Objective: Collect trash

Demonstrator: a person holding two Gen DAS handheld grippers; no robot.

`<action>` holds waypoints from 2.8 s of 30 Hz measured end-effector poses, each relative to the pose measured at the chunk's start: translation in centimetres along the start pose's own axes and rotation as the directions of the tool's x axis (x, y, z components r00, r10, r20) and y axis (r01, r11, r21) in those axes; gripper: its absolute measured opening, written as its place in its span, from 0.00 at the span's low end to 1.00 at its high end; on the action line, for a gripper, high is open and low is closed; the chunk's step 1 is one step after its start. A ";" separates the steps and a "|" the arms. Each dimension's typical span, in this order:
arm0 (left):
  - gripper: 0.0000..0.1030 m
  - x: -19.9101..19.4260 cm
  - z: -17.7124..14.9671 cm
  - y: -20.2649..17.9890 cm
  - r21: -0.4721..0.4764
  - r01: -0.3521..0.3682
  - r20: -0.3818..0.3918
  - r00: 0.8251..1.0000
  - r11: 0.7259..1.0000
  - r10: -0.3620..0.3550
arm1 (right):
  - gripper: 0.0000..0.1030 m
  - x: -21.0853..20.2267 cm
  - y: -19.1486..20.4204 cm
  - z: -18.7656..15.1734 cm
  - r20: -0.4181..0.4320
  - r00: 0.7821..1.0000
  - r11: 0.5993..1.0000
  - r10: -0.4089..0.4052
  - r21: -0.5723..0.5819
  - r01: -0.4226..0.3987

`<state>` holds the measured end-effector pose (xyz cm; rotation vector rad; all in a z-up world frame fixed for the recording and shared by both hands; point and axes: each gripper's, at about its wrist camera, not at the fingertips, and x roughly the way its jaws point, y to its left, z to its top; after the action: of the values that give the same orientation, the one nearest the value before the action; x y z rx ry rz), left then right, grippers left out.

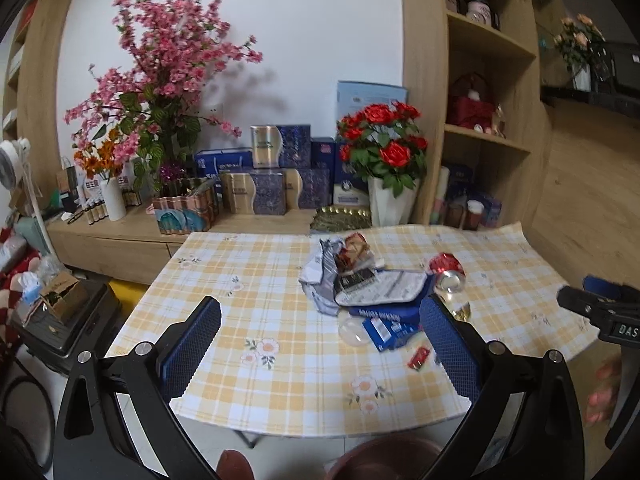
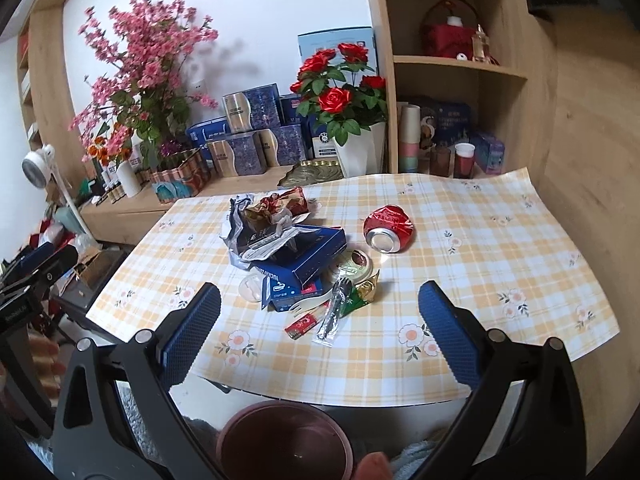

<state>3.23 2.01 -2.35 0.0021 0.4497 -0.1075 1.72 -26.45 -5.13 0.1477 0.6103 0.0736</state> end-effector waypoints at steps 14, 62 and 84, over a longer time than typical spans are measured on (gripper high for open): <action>0.95 18.8 0.8 3.4 -0.007 0.133 -0.268 0.955 0.991 -0.130 | 0.95 9.6 -2.8 4.9 -0.139 0.990 0.998 -0.014 -0.059 0.006; 0.51 35.6 -2.4 13.1 -0.330 0.168 -0.378 0.878 0.929 -0.293 | 0.79 54.4 9.0 14.5 -0.739 0.665 0.956 -0.112 -0.262 -0.131; 0.51 28.0 1.5 11.7 -0.288 0.175 -0.295 0.919 0.941 -0.261 | 0.61 39.1 4.7 21.3 -0.400 0.917 0.979 0.011 -0.182 -0.091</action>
<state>30.11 10.68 -13.41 -0.2911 0.7977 -0.2735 45.79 -19.94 -9.21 -0.0473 1.0021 0.2181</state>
